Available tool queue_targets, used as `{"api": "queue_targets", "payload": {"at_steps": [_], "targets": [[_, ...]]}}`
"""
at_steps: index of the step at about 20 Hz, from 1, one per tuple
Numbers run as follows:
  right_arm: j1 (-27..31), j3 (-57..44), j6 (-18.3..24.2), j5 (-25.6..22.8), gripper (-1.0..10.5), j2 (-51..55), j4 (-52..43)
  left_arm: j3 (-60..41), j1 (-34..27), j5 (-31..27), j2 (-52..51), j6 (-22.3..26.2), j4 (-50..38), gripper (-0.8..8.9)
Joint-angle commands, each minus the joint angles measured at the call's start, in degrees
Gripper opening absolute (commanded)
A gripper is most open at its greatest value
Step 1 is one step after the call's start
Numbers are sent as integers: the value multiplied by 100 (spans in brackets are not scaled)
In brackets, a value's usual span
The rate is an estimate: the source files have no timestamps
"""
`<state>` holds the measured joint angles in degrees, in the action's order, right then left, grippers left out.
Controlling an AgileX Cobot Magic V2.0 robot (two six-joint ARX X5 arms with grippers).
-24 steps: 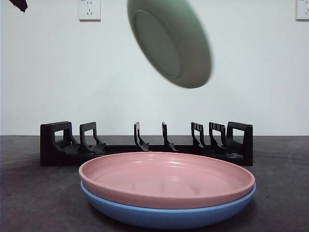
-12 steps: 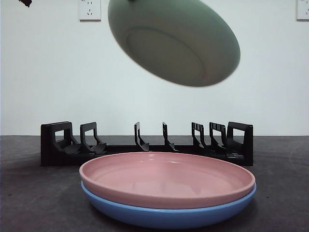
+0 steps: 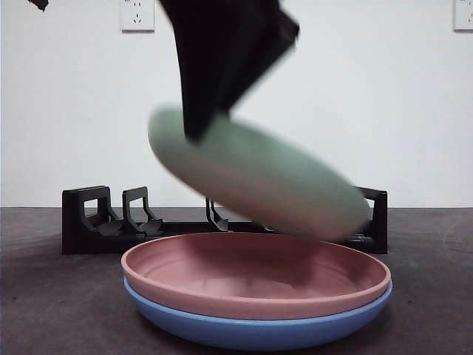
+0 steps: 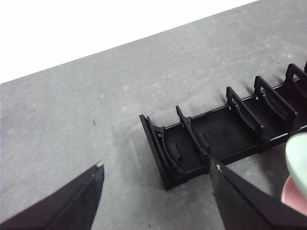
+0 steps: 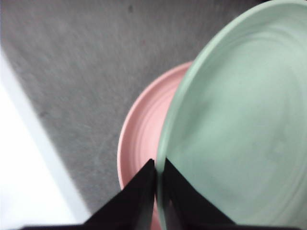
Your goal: Place the plate
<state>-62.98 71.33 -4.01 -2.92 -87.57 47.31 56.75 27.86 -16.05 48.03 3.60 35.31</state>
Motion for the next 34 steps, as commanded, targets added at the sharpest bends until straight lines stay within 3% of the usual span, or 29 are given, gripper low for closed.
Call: {"api": "queue_targets", "payload": {"at_steps": [1,7,15,19,27,31,34], "targets": [[-109,-442,66,-177,11,-92,-426,59,15,24,26,-20,-61,344],[-219,-1362,61,-118,11,-92,-1298,59,15,24,26,-20,-63,344],[-525,-1405,-24,17,11,-92,-1543,59,17,24,26,-20,-63,344],[-595,-1405,-168,363,14,-92,-1512,59,15,24,26,-22,-61,344],[-588,-1364,-271,831,339,-59,-1156,59,17,24,26,-24,-42,344],[-573,-1034,-295,938,341,352,-966,59,17,26,26,-175,-46,344],[-330,-879,-426,507,340,1095,-1165,59,17,26,26,-177,-68,345]]}}
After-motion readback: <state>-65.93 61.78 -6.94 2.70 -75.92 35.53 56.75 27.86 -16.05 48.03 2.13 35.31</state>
